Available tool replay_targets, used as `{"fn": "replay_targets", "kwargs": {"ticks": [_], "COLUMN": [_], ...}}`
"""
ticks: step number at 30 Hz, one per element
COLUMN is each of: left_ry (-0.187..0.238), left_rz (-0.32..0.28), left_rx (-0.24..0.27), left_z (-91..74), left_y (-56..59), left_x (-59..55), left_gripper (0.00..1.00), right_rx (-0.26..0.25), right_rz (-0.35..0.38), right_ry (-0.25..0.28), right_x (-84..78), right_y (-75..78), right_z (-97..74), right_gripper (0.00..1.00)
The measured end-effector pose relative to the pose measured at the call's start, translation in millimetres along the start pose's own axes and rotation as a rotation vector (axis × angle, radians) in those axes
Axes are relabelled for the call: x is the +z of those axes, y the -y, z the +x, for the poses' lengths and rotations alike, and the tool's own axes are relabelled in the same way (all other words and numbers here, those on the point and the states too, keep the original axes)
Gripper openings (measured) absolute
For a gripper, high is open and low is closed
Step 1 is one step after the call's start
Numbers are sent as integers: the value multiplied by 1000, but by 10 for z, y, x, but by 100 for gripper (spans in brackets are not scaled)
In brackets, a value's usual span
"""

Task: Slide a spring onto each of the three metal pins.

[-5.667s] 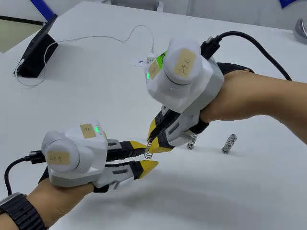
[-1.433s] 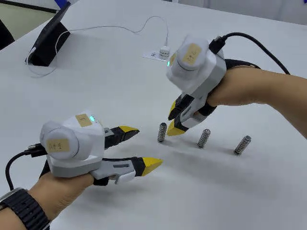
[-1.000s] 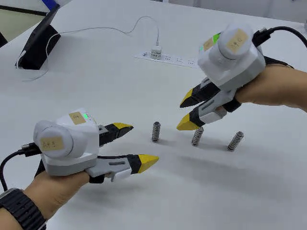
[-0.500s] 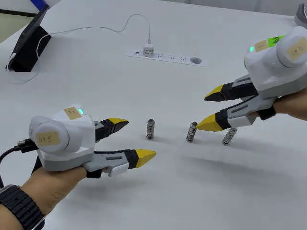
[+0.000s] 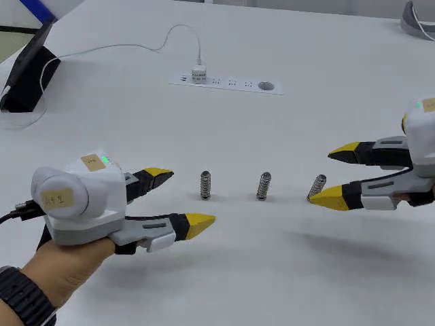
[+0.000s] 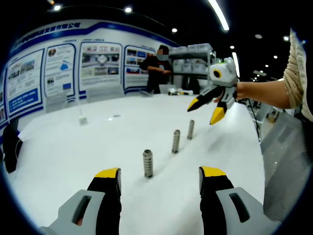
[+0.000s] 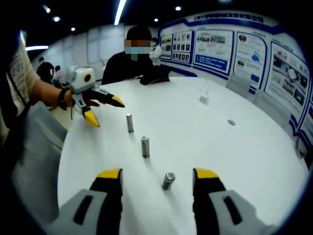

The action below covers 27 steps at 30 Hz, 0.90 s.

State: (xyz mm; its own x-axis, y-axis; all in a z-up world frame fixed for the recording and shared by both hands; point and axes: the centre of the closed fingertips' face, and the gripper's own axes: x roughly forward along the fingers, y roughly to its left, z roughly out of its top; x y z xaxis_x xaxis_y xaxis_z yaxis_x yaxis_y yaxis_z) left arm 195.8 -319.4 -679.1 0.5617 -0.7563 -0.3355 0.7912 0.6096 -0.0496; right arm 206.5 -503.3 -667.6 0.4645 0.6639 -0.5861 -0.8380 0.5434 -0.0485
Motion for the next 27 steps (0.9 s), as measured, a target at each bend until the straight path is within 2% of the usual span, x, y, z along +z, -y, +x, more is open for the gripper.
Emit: {"fn": "replay_targets", "kwargs": {"ticks": [9, 19, 27], "left_ry": [-20, -18, -20], "left_rz": [1, -17, -22], "left_rx": [-9, -7, -7], "left_z": [9, 6, 3], "left_y": [31, 35, 47], "left_x": [-74, -116, -131], "left_gripper": [68, 68, 68], "right_rx": [-40, -78, -90], "right_rz": [62, 99, 124], "right_ry": [79, 117, 127], "right_x": [-149, -145, -186], "right_y": [-95, -101, -93], "right_z": [-103, -184, -205], "right_gripper": [62, 65, 67]}}
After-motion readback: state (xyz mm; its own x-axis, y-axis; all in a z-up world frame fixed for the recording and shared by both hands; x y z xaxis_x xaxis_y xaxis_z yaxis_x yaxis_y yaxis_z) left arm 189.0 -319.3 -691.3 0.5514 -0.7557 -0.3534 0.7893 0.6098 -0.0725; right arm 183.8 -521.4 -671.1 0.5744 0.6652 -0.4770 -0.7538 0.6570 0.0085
